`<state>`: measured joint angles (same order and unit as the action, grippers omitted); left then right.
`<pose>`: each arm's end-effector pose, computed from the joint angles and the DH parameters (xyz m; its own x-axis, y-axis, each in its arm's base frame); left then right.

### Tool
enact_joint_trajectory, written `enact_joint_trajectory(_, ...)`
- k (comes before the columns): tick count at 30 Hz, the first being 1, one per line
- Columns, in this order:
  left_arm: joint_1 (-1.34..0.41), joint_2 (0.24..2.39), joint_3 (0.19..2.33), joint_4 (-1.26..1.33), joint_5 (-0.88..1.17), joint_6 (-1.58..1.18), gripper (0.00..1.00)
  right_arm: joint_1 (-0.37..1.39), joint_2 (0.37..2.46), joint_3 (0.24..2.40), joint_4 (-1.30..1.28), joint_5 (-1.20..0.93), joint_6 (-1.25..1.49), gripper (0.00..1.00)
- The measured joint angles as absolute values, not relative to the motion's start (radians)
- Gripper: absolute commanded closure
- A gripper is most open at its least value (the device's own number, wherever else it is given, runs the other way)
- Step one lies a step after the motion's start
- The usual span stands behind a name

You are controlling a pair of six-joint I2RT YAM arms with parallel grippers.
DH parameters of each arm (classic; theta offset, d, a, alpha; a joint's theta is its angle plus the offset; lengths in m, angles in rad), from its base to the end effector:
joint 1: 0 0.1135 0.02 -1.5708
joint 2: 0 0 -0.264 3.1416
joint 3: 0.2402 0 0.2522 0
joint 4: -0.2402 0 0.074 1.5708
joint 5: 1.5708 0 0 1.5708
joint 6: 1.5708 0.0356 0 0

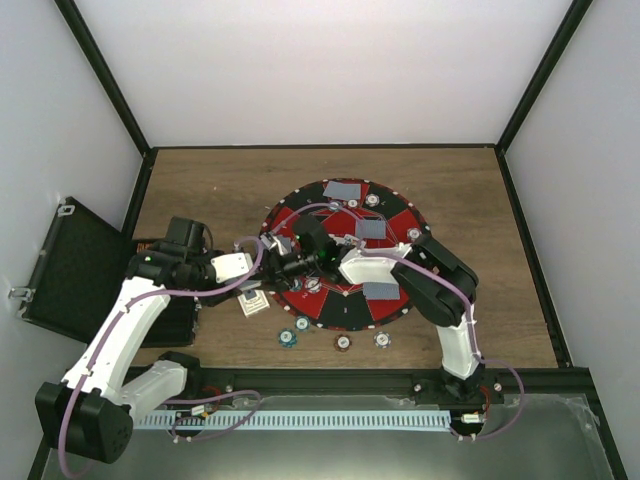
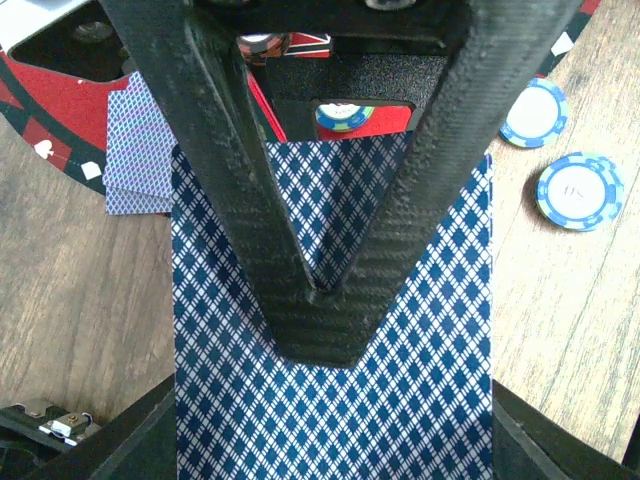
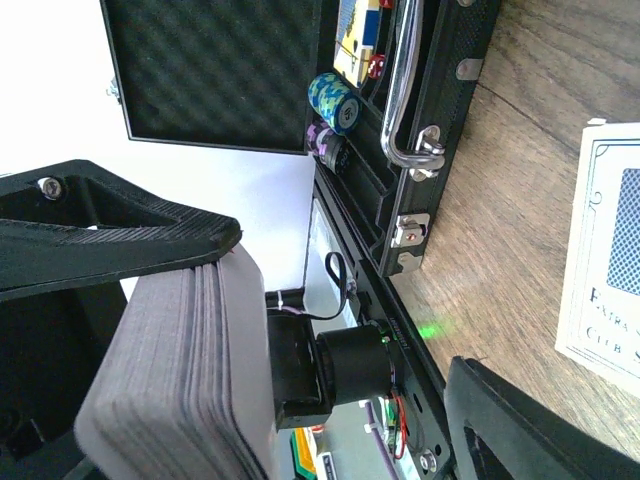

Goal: Distribute texas hold em gaming equipment

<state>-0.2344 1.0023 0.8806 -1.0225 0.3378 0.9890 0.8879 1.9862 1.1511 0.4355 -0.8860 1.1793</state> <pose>0.1654 -0.0516 0.2678 -0.1921 0.8563 -0.4795 0.9335 0.3101 0.1799 0.2464 0.3466 0.1762 -0.9634 -0.2578 -0.0730 -0.1321 0.2201 0.9665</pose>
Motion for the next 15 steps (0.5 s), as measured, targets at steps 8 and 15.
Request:
enact_joint_trajectory(8, -0.234, 1.002, 0.881, -1.027, 0.333, 0.99, 0.75, 0.841, 1.935, 1.081, 0.463, -0.899, 1.165, 0.5)
enact_joint_trajectory(15, -0.234, 1.005, 0.881, -1.028, 0.329, 0.99, 0.75, 0.82, 1.903, 1.065, 0.472, -0.905, 1.163, 0.77)
